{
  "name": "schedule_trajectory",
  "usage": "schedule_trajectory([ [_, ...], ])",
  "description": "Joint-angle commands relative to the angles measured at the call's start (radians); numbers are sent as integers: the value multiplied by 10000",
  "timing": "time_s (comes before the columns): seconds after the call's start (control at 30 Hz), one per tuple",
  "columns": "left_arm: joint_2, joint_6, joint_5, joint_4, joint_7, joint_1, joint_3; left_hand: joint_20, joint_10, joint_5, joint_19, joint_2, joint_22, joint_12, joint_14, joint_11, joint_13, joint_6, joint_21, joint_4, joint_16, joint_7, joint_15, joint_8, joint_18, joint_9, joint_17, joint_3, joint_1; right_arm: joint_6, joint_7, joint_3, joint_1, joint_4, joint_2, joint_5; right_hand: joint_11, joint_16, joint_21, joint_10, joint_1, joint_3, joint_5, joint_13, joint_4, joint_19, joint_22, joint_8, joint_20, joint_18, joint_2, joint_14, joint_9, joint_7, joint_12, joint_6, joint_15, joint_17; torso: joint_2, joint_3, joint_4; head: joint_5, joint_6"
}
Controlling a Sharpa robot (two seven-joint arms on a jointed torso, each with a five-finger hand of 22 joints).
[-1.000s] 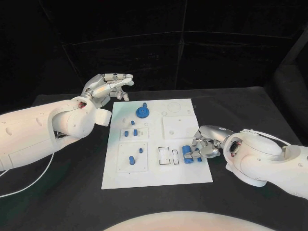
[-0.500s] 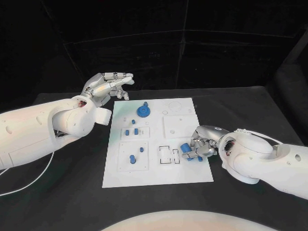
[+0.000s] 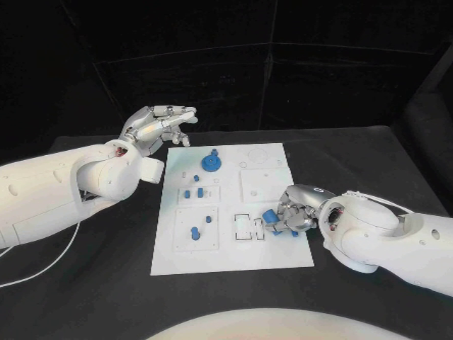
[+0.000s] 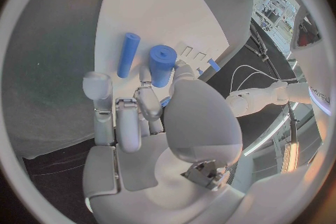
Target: Assemble the parts on the task board
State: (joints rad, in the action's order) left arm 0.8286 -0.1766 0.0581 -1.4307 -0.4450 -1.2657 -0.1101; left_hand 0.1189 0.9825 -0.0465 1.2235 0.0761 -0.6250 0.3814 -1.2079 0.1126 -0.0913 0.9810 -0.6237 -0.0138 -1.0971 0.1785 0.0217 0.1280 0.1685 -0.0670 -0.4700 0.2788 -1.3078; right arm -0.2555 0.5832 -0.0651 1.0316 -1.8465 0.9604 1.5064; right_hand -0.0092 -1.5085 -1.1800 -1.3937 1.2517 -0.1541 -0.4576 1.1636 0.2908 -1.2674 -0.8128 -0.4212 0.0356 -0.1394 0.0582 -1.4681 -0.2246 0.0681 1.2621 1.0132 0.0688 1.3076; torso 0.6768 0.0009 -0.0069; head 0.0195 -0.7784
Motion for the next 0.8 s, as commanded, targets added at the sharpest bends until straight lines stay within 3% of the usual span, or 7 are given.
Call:
schedule_trajectory([
  [0.03, 21, 123, 20, -28, -39, -12, 6, 39, -52, -13, 48, -82, 13, 49, 28, 11, 12, -30, 49, 11, -36, 59, 47, -33, 125, -12, 9, -47, 0, -880, 122, -14, -13, -132, 97, -241, -42, -49, -74, -82, 106, -1, -224, 105, -38, -45, -31, -127, -21, 62, -150, -741, -110, -48, 69, 21, 88, 1042, -12, -1, -12, -2, 8],
  [0.3, 25, 116, 20, -36, -38, -12, 6, 39, -52, -13, 48, -82, 13, 49, 28, 11, 12, -30, 49, 11, -36, 59, 47, -33, 125, -12, 9, -47, 0, -1748, -163, -8, -6, -575, 272, -948, -59, -60, -81, -94, 180, -29, -472, 128, -35, -55, -40, -169, -39, 65, -194, -747, -164, -63, 54, -1, 105, 1078, -13, -31, 15, 19, 8],
  [0.37, 22, 114, 20, -37, -38, -12, 5, 39, -52, -13, 48, -82, 13, 49, 28, 11, 12, -30, 49, 11, -36, 59, 47, -33, 125, -12, 9, -47, 0, -1760, -210, -7, -4, -628, 224, -1104, -58, -57, -74, -88, 179, -32, -481, 115, -33, -50, -27, -170, -39, 63, -193, -745, -166, -62, 42, -4, 105, 1069, -6, -17, 13, 16, 24],
  [0.5, 8, 102, 20, -39, -41, -12, 5, 39, -52, -13, 48, -82, 13, 49, 28, 11, 12, -30, 49, 11, -36, 59, 47, -33, 125, -12, 9, -47, 0, -1633, -277, -6, -2, -651, 15, -1415, -57, -52, -71, -80, 177, -37, -492, 98, -29, -48, -21, -169, -40, 62, -196, -743, -168, -60, 27, -9, 106, 1058, 1, -6, 32, -22, 11],
  [0.8, -78, 72, 20, -41, -53, -13, 5, 39, -52, -13, 48, -82, 13, 49, 28, 11, 12, -30, 49, 11, -36, 59, 47, -33, 125, -12, 9, -47, 0, -698, -275, -5, -1, -413, -676, -1977, -33, -26, -30, -37, 68, -113, -469, 33, 4, -15, 48, -154, -36, 54, -258, -729, -190, -29, -63, -92, 90, 1000, 7, -16, 42, -97, 21],
])
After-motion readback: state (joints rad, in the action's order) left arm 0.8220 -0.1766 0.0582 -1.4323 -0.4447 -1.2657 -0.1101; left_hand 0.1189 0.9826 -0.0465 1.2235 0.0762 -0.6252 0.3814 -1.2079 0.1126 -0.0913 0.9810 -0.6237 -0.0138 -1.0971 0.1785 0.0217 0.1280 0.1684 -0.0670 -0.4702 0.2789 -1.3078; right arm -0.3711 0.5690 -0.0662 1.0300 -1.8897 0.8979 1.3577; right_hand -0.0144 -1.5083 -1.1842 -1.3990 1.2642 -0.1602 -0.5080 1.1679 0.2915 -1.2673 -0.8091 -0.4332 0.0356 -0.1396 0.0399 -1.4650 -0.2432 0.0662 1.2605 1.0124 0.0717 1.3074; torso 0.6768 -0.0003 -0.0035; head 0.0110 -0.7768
